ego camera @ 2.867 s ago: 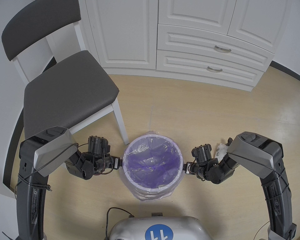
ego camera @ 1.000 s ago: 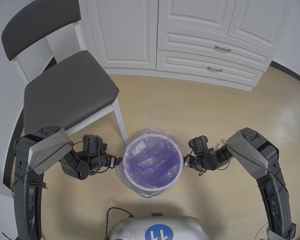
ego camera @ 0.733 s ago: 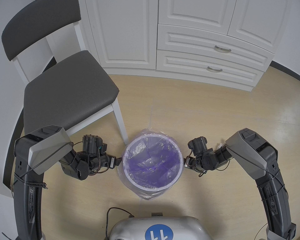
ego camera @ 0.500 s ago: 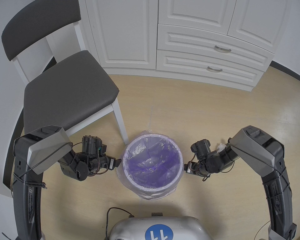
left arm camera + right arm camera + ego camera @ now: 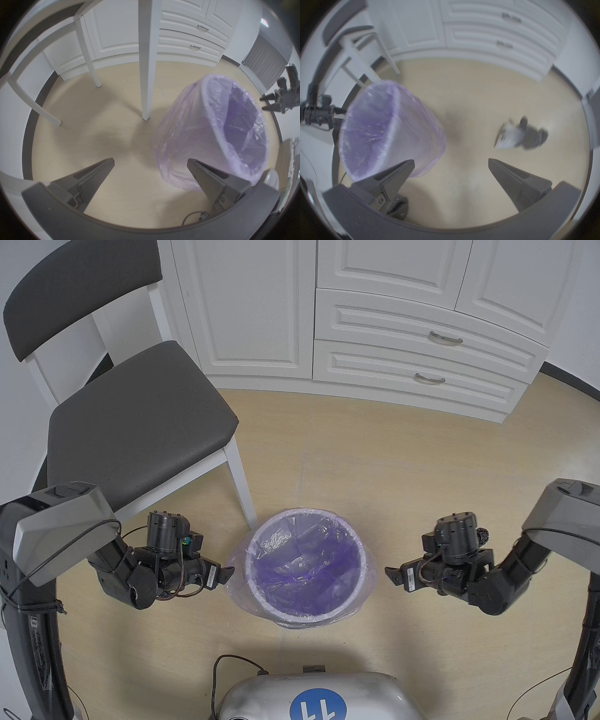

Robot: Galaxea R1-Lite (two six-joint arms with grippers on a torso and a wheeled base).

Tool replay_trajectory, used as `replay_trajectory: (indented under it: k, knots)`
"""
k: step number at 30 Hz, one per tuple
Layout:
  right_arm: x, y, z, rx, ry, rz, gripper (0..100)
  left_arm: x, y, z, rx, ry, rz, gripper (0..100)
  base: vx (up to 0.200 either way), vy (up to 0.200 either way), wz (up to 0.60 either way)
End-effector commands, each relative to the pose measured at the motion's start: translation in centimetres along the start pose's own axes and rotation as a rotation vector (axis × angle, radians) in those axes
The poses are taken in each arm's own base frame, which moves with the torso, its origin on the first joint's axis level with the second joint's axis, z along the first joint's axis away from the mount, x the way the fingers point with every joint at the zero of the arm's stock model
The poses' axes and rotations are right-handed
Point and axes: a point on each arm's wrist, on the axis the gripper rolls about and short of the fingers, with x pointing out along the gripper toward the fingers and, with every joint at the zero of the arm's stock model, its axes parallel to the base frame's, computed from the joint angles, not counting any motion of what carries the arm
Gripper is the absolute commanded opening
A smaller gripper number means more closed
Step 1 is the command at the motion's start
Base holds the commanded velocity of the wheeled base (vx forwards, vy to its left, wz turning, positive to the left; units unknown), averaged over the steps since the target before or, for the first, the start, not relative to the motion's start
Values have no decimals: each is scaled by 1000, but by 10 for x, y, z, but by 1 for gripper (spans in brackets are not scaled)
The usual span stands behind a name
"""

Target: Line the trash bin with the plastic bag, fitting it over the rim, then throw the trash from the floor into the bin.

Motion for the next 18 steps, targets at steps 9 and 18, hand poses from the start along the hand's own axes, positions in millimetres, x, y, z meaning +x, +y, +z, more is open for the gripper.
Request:
replay_trajectory:
  k: [9,18]
  knots:
    - [-162,-48,9,-380,-491,-78,100,-140,-18,-9,43,-43,-38,100,0,0,0]
    - [-168,-53,24,-301,-565,-76,100,-181,-20,-22,40,-74,-40,100,0,0,0]
